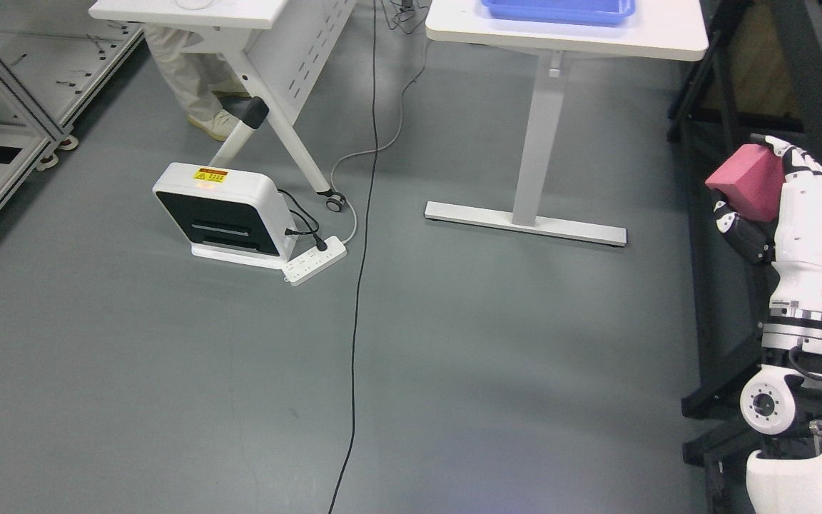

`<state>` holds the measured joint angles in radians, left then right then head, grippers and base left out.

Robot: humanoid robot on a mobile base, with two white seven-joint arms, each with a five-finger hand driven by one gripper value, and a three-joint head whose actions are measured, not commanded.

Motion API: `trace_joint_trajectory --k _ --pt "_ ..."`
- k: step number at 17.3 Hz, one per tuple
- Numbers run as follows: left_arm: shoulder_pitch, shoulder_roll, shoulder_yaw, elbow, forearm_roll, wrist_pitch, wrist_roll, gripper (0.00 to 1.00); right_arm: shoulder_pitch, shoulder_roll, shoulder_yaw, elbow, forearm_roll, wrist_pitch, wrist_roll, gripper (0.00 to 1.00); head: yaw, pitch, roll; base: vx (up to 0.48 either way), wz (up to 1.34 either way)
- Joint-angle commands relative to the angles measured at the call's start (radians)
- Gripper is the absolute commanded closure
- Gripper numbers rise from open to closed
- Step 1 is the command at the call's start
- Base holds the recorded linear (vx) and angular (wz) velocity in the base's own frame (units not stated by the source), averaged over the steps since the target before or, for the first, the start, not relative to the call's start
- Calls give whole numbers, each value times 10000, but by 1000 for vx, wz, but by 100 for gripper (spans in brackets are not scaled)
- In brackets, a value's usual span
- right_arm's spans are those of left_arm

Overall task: Pick pink block from left shelf to tray
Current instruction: 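Turn and drive to the white table carrying the block in the right hand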

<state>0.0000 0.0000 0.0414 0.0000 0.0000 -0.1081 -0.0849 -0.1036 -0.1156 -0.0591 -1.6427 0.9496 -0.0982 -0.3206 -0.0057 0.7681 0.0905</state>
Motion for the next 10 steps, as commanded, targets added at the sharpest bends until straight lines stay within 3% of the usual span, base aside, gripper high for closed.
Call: trace_joint_trajectory --k 1,10 --pt "-231 175 0 -175 -15 -8 5 0 8 5 8 -2 0 1 0 96 0 0 0 168 438" --pt "-231 175 0 -175 -15 -8 5 0 9 21 8 13 0 -15 0 95 0 0 0 282 168"
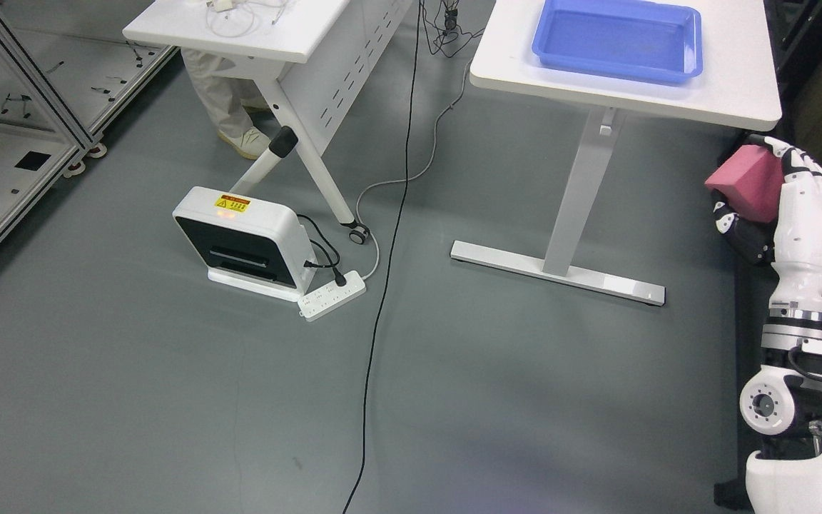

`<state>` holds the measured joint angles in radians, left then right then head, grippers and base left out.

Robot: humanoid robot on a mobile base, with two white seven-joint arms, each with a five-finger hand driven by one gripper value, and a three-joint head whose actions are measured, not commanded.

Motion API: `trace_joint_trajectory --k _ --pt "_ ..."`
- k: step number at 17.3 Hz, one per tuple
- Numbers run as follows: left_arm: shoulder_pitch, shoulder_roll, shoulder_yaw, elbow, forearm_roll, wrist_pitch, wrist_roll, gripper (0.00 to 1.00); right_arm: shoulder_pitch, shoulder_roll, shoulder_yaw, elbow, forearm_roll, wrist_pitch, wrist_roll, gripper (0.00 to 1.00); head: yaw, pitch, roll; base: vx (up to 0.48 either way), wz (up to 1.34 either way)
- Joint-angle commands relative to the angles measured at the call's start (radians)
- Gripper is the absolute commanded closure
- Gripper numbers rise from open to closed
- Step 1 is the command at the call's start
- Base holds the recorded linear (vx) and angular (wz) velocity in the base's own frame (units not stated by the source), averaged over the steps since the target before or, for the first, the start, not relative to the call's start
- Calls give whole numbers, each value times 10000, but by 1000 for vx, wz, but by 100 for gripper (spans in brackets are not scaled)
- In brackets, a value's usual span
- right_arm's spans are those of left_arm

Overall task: Pick pink block from left shelf to tray
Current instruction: 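Turn and drive to the white table carrying the block in the right hand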

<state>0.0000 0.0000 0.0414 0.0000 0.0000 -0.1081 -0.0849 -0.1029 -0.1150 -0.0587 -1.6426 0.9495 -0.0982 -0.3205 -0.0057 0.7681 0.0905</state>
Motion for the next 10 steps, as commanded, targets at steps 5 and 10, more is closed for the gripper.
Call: trace_joint_trajectory --k 5,10 --pt "-230 175 0 -175 -15 -8 6 0 1 15 4 12 0 -15 -1 95 0 0 0 391 -34" --pt "-230 175 0 -175 -15 -8 6 0 -14 46 35 43 0 -15 14 95 0 0 0 390 -16"
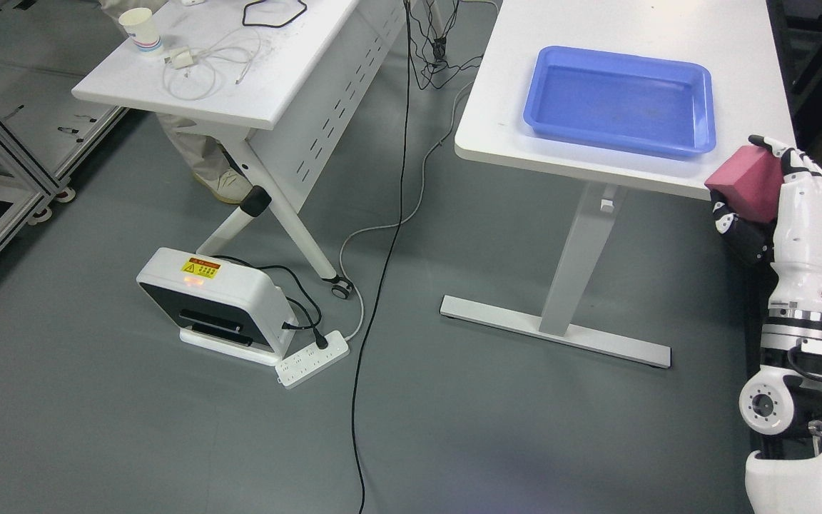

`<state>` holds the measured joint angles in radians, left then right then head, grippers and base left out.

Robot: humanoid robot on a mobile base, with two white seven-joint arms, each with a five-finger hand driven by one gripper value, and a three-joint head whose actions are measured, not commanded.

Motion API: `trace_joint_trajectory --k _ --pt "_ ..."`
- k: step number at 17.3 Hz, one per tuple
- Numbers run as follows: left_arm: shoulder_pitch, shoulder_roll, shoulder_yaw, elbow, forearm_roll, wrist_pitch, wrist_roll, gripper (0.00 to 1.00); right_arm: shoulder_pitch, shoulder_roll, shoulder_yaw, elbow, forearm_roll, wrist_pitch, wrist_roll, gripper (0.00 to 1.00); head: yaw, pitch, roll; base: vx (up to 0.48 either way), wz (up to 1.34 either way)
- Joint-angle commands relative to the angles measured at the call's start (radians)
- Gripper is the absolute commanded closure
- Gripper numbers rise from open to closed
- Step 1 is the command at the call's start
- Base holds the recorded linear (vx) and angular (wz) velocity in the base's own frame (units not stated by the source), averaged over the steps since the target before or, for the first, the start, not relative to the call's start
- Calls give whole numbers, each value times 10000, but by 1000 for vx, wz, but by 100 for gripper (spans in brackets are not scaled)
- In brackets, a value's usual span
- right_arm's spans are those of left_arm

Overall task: Pick pink block from left shelf to tray
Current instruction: 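Turn and drive to the white table carrying the block in the right hand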

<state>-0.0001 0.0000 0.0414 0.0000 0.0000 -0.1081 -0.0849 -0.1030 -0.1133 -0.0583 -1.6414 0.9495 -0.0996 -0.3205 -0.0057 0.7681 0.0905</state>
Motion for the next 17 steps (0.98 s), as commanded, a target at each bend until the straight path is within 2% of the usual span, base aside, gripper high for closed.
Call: trace_joint_trajectory --k 1,11,17 --pt "-229 175 0 -175 -15 -8 5 0 -13 28 30 31 0 -1 14 95 0 0 0 346 2" --pt "-229 175 0 -175 -15 -8 5 0 -13 59 138 46 16 -1 75 95 0 1 0 332 17" --pt "-229 175 0 -175 -15 -8 5 0 2 89 765 260 154 -108 1024 93 0 1 0 238 -9"
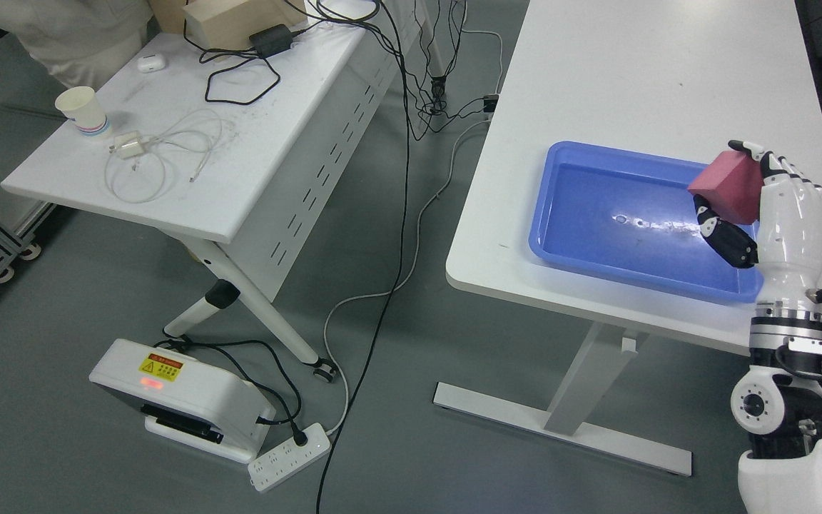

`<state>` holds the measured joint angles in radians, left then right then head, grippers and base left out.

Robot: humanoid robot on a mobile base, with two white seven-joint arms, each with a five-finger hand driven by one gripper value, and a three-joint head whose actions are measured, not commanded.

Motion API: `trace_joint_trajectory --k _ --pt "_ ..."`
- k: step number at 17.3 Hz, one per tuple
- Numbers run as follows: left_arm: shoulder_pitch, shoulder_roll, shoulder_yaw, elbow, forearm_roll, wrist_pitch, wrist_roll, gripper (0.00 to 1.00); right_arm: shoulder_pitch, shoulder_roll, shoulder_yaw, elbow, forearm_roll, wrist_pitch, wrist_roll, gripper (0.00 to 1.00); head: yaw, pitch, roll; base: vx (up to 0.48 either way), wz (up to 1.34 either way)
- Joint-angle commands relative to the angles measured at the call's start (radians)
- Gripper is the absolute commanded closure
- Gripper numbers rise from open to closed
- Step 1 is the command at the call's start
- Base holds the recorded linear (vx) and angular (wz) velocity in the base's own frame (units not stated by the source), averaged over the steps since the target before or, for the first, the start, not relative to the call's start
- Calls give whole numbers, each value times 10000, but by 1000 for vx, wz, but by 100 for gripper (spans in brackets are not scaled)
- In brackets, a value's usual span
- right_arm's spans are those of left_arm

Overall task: Pick pink block from left shelf to tray
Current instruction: 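Lower the pink block into the blue tray and open the right hand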

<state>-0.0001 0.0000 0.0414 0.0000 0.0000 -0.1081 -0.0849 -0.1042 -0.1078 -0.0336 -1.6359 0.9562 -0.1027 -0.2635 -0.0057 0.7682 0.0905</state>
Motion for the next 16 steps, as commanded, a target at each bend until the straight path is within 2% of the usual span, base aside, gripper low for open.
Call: trace_joint_trajectory --k 1,5,12,16 --pt "-229 175 0 -175 -15 -8 5 0 15 66 611 327 87 -93 639 93 0 0 0 176 -48" --pt "-229 175 0 -175 -15 -8 5 0 -1 142 1071 634 102 -108 1130 92 0 0 0 143 -45" --pt "-229 175 0 -175 -15 -8 5 0 -108 863 1793 1509 301 -108 1561 89 0 0 0 65 -19" --pt "-229 175 0 -175 -15 -8 5 0 -108 904 1687 1663 195 -16 1546 72 0 0 0 0 0"
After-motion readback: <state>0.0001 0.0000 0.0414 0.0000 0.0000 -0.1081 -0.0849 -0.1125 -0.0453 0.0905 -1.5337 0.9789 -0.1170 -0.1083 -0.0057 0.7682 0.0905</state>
